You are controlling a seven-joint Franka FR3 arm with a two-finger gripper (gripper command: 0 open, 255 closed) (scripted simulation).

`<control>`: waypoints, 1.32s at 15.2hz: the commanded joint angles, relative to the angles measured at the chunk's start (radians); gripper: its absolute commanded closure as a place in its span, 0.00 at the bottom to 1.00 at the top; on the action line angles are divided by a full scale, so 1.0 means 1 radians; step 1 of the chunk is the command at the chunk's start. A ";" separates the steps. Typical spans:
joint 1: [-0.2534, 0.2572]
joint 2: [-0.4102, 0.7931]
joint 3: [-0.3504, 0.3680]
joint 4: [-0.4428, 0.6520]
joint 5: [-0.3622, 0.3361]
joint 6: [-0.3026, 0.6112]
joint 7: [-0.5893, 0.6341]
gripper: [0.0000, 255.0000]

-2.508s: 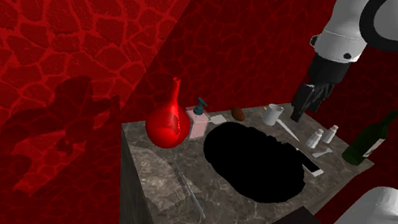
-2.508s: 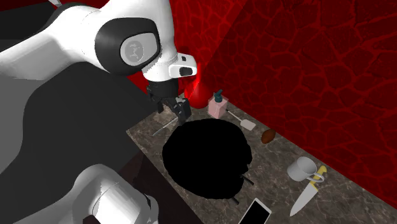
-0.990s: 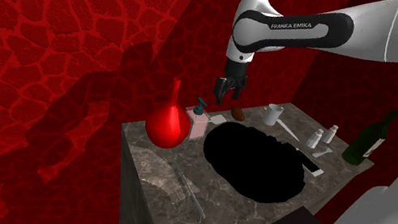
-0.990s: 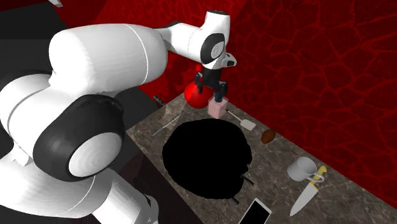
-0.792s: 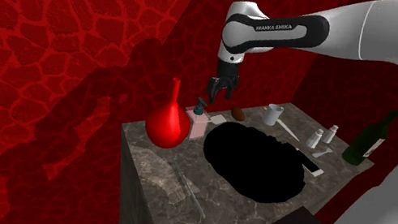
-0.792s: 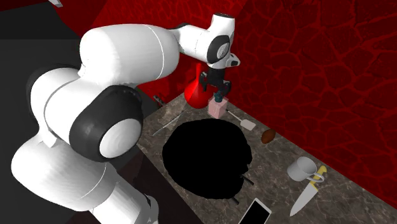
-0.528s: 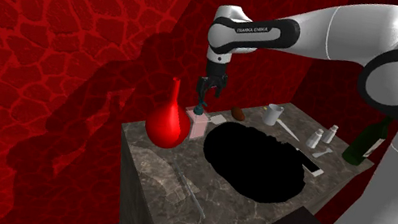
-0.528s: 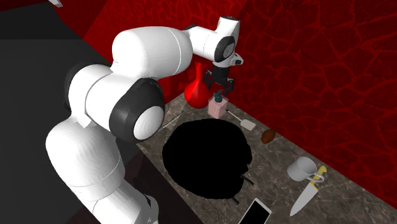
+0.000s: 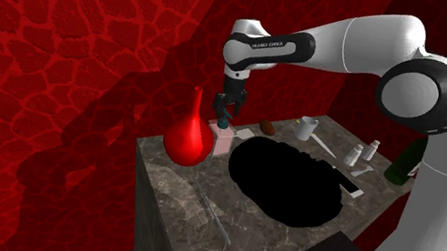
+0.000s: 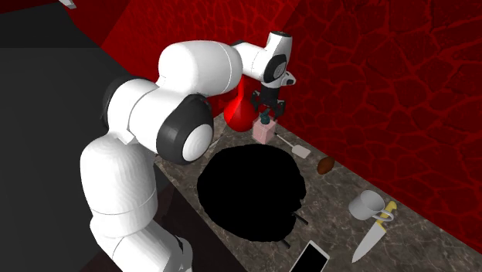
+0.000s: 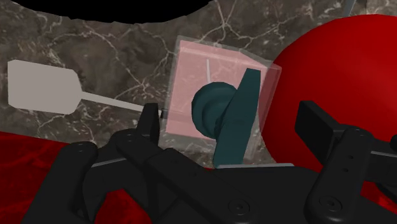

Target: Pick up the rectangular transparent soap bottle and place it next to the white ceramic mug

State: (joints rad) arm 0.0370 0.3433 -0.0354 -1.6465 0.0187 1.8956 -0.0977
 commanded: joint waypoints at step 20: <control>0.000 -0.001 0.000 -0.023 0.000 0.022 -0.001 1.00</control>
State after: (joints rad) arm 0.0372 0.3443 -0.0353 -1.6731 0.0189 1.9240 -0.0979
